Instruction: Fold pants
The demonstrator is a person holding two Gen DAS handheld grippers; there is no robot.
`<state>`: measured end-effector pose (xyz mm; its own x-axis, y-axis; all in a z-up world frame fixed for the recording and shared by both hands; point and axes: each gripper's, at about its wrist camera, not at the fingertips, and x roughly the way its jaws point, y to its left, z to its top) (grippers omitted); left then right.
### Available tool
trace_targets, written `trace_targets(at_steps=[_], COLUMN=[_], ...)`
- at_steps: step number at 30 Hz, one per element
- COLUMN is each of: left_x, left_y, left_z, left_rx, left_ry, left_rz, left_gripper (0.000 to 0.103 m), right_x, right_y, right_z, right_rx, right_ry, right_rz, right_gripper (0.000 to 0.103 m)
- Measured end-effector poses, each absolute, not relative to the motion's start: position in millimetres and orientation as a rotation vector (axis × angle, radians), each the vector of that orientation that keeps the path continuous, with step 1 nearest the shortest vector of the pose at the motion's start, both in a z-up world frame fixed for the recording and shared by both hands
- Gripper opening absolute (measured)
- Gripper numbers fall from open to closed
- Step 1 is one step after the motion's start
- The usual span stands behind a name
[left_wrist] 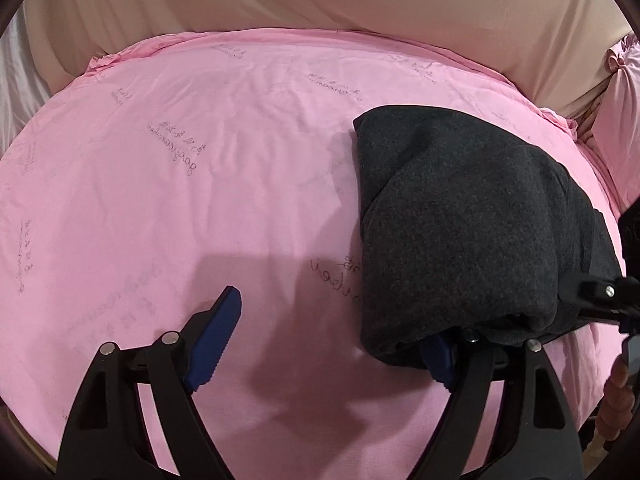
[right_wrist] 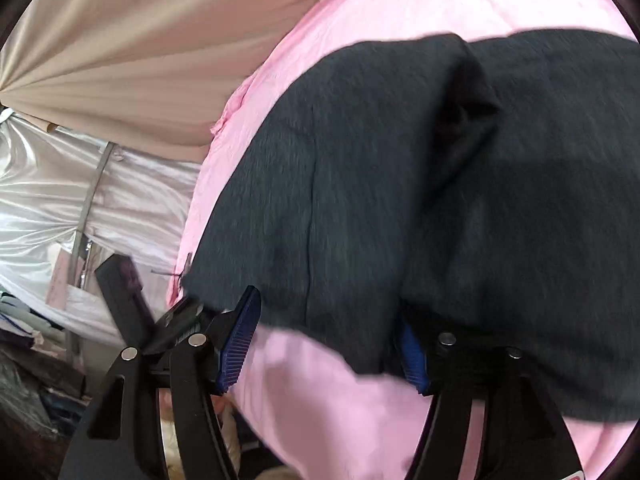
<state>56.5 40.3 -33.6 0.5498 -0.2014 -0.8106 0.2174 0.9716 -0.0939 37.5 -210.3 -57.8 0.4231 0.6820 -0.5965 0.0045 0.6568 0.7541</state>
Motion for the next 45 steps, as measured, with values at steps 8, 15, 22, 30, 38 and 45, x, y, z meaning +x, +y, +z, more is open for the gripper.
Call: trace_targets(at_steps=[8,15,22,30,38,45], left_x=[54,55,3,30,64,85], left_y=[51,56,50,14,-28,-75], left_z=[-36,-37,38,22,-7,-39], left_rx=[0.008,-0.004,0.008,-0.063,-0.138,-0.113], left_ry=[0.967,0.977,0.814,0.907,1.054,1.088], left_rz=[-0.220,-0.205,-0.459,-0.562,-0.563,-0.535], left_gripper=[0.084,0.086,0.093,0.095,0.096,0.074], right_x=[50,71,-8,-60,-104,-56], right_y=[-180,-162,-236,-371,-402,-433], right_z=[-35,-25,115,-3,27,5], right_rx=[0.693,0.641,0.281,0.389,0.439,0.577], right_ry=[1.012,1.003,0.757,1.078,0.829,0.854], right_rz=[0.535,0.551,0.392,-0.058,-0.104,-0.018], right_gripper=[0.035,0.016,0.015,0.036,0.059,0.069])
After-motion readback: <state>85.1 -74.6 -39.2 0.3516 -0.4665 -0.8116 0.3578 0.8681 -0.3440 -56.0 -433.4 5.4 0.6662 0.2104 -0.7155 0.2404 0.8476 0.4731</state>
